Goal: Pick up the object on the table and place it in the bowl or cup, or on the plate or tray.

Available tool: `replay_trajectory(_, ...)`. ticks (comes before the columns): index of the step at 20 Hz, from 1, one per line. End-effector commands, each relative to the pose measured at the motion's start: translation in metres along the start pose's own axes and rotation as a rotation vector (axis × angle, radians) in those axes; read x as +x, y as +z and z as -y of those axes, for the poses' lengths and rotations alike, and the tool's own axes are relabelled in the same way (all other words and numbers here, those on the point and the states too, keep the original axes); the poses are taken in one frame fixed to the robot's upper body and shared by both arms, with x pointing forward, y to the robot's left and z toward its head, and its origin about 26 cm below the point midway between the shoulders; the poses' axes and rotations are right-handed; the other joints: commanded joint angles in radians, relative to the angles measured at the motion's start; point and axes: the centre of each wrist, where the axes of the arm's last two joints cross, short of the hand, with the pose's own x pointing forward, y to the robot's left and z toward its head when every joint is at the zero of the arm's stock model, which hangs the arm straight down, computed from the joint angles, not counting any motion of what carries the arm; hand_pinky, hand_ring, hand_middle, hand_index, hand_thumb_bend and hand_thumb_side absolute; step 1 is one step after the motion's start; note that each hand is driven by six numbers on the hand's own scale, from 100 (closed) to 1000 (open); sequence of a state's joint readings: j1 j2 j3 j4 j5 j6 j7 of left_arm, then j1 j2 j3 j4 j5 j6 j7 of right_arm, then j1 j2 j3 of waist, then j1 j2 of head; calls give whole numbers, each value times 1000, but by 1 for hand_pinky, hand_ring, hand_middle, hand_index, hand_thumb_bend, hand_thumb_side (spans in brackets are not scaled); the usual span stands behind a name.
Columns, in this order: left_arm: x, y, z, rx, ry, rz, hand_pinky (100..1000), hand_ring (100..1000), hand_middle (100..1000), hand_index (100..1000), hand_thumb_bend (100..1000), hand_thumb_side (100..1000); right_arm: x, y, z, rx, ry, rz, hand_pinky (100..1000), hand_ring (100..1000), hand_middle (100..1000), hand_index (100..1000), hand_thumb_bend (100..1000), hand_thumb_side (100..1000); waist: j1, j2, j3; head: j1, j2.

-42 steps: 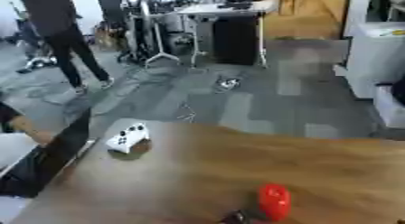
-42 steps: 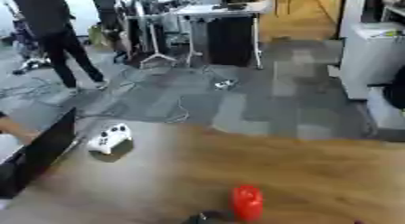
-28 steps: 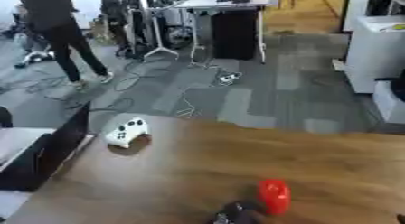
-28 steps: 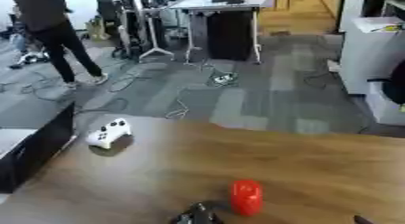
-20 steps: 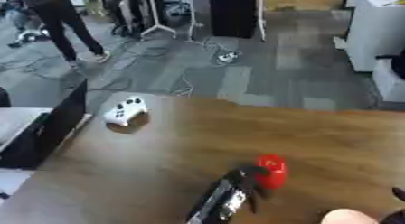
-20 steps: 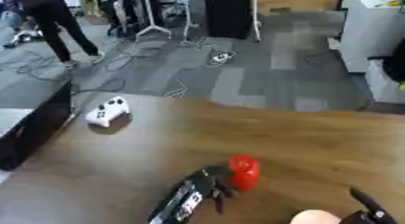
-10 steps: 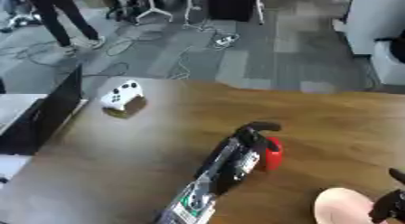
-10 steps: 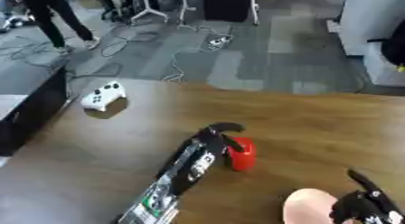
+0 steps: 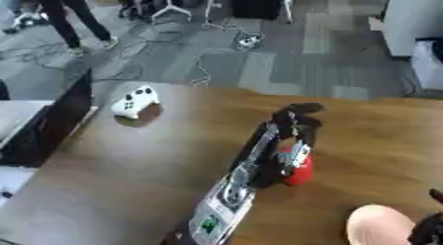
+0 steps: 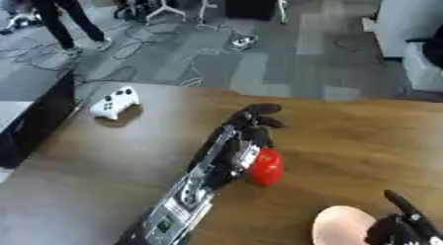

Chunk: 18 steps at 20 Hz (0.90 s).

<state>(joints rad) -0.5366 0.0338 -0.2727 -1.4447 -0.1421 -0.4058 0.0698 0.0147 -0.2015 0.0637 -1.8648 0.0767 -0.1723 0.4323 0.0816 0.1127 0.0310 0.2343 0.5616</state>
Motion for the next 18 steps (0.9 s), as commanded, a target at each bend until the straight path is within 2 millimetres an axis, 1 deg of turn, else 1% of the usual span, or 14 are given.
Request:
replay_trajectory(1,5,-16,-8,4,-58,58,518,744,799,863,137,682,5,-4,1,9,17,24,534,562,558,1000,100,847,-5,-5,-6,25,18)
replay_trajectory(4,3,-22,-15,-2,-120,74,520,743,798,865,148,669,7,-6,1,14,20,35,534,562,558,1000,100,840,-8,0,-20,31,41)
replay_trajectory(8,-2,-24,-24,-12,-190,79,527,744,799,867,182,651,9,-6,0,16,28,48,534,562,558,1000,100,824,-13,7,-43,28,58)
replay_trajectory(12,-5,-26,-31,-37,-244,91,534,750,800,867,242,634,11,-6,0,13,36,57,534,562,558,1000,100,812,-15,11,-55,29,67)
replay_trajectory(14,-6,-26,-33,-54,-268,89,538,757,804,871,270,641,12,-6,1,13,37,61,534,562,558,1000,100,808,-15,11,-57,29,69)
replay_trajectory(17,-7,-27,-38,-85,-323,77,532,757,803,866,269,649,13,-5,1,14,38,64,534,562,558,1000,100,811,-15,12,-58,30,69)
replay_trajectory(18,-8,-27,-40,-95,-346,70,525,744,789,856,269,643,13,-5,1,14,38,63,534,562,558,1000,100,812,-15,12,-58,29,69)
